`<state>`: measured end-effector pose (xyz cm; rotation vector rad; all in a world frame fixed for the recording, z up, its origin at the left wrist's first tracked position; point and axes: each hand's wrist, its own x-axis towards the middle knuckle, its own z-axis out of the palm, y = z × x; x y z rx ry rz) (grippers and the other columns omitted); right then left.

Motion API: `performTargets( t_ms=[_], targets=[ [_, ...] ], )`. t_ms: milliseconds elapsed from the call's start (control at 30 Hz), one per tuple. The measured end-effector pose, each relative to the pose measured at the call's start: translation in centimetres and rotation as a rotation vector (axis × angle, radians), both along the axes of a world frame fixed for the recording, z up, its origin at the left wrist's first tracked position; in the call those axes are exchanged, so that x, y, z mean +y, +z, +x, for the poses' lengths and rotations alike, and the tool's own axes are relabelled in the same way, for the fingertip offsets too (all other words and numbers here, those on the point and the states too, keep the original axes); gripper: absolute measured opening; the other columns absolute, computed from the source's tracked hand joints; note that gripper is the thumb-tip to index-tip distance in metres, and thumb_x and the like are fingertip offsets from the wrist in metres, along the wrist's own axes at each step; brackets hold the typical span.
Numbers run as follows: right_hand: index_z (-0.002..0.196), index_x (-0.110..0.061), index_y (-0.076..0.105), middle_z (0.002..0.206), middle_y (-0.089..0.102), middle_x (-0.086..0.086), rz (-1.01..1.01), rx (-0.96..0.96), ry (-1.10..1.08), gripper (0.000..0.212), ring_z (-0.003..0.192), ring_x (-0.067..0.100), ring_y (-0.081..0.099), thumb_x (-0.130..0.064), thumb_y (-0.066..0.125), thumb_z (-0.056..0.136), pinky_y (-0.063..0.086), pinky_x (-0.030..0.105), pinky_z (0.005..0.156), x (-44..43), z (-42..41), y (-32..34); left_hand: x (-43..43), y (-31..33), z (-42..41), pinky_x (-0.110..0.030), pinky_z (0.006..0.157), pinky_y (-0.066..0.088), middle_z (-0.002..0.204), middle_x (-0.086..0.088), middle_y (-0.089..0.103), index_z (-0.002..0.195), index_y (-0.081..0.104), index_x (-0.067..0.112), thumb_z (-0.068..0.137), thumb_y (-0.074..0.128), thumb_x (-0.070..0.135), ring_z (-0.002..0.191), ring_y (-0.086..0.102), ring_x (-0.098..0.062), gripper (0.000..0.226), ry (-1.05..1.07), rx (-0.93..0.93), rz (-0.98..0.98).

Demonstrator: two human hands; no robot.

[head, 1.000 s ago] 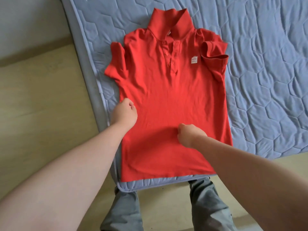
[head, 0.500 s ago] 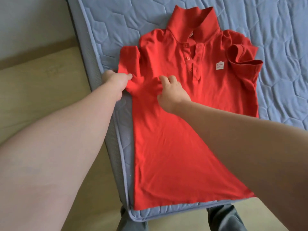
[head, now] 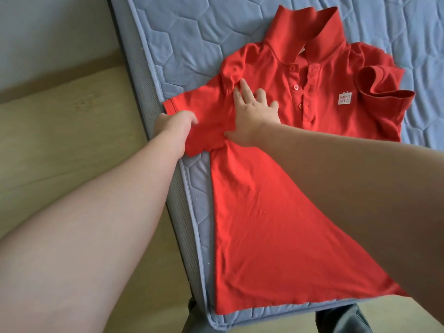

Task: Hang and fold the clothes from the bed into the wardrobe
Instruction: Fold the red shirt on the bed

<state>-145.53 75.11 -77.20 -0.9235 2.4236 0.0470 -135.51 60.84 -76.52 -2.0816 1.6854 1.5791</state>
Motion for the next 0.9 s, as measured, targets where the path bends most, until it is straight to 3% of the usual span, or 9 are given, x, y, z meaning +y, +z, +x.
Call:
performTargets(
  t_ms=[100,167,267,433,633,700,767,833,900],
  targets=[
    [0.157,-0.020,-0.007,0.165,-0.010,-0.005,0.006,-0.009,-0.030,0.121,0.145,0.034,0.013,-0.058,0.072,0.073,0.029,0.060,0.105,-0.4,0.3,-0.1,-0.8,-1.0,0.3,-0.046,0.087,0.059,0.100,-0.007,0.074,0.096,0.069,0.014,0.069,0.082,0.031,0.090,0.072,-0.025,0.034,0.044,0.113,0.070],
    [0.156,-0.024,-0.013,0.164,-0.012,-0.005,-0.015,-0.019,-0.049,0.122,0.144,0.037,0.014,-0.052,0.074,0.074,0.031,0.061,0.104,-0.5,0.7,-0.1,-1.2,-1.6,0.7,-0.044,0.089,0.057,0.105,-0.009,0.072,0.090,0.063,0.015,0.083,0.073,0.030,0.095,0.069,-0.029,0.019,-0.007,0.062,-0.099],
    [0.155,-0.030,-0.012,0.164,-0.014,-0.004,-0.123,-0.006,-0.055,0.111,0.143,0.041,0.019,-0.042,0.068,0.079,0.035,0.063,0.103,-0.3,1.5,0.0,-0.5,-1.8,1.5,-0.035,0.090,0.049,0.118,-0.011,0.067,0.111,0.061,0.012,0.095,0.059,0.034,0.107,0.063,-0.031,0.028,-0.144,-0.078,-0.311],
    [0.156,-0.034,-0.002,0.165,-0.011,0.003,-0.034,-0.036,0.015,0.088,0.148,0.045,0.003,-0.055,0.051,0.089,0.023,0.068,0.109,-0.3,2.0,-0.9,0.2,-1.9,1.3,-0.034,0.091,0.041,0.126,-0.014,0.063,0.119,0.055,0.006,0.101,0.050,0.034,0.116,0.058,-0.033,0.034,-0.238,-0.144,-0.379],
    [0.153,-0.045,0.011,0.165,0.004,-0.006,0.029,-0.058,-0.015,0.093,0.147,0.038,0.010,-0.067,0.057,0.075,0.023,0.063,0.106,-0.9,0.6,-1.2,4.1,0.8,1.9,-0.040,0.084,0.037,0.115,-0.022,0.063,0.114,0.054,-0.002,0.099,0.053,0.025,0.105,0.059,-0.038,0.031,-0.506,0.095,-0.697],
    [0.147,-0.051,0.030,0.161,0.021,-0.011,-0.128,-0.129,-0.149,0.074,0.145,0.030,0.018,-0.057,0.059,0.079,0.024,0.062,0.107,-0.2,-0.2,-1.2,6.2,1.8,2.3,-0.044,0.082,0.042,0.112,-0.019,0.061,0.114,0.056,0.000,0.095,0.057,0.022,0.102,0.059,-0.037,0.030,-0.630,0.219,-0.721],
    [0.133,-0.043,0.056,0.147,0.047,-0.014,-0.392,-0.288,-0.386,0.046,0.138,0.021,0.038,-0.042,0.056,0.087,0.033,0.054,0.110,0.4,-1.3,-0.8,8.1,2.4,2.5,-0.043,0.083,0.045,0.112,-0.016,0.060,0.119,0.057,0.002,0.087,0.062,0.016,0.103,0.058,-0.034,0.035,-0.773,0.309,-0.713],
    [0.110,-0.024,0.076,0.121,0.070,-0.002,-0.611,-0.443,-0.698,0.032,0.117,0.017,0.060,-0.025,0.057,0.084,0.046,0.042,0.102,0.8,-2.4,-0.2,9.8,2.1,2.4,-0.044,0.086,0.047,0.115,-0.015,0.059,0.124,0.056,0.005,0.080,0.064,0.014,0.104,0.059,-0.035,0.045,-0.916,0.309,-0.673],
    [0.089,-0.015,0.079,0.093,0.076,0.006,-0.682,-0.473,-0.944,0.028,0.088,0.018,0.066,-0.023,0.057,0.075,0.054,0.039,0.086,1.6,-3.4,0.5,11.4,1.6,2.2,-0.045,0.081,0.048,0.114,-0.013,0.057,0.127,0.055,0.009,0.081,0.066,0.017,0.100,0.061,-0.036,0.048,-1.031,0.217,-0.661]
  ],
)
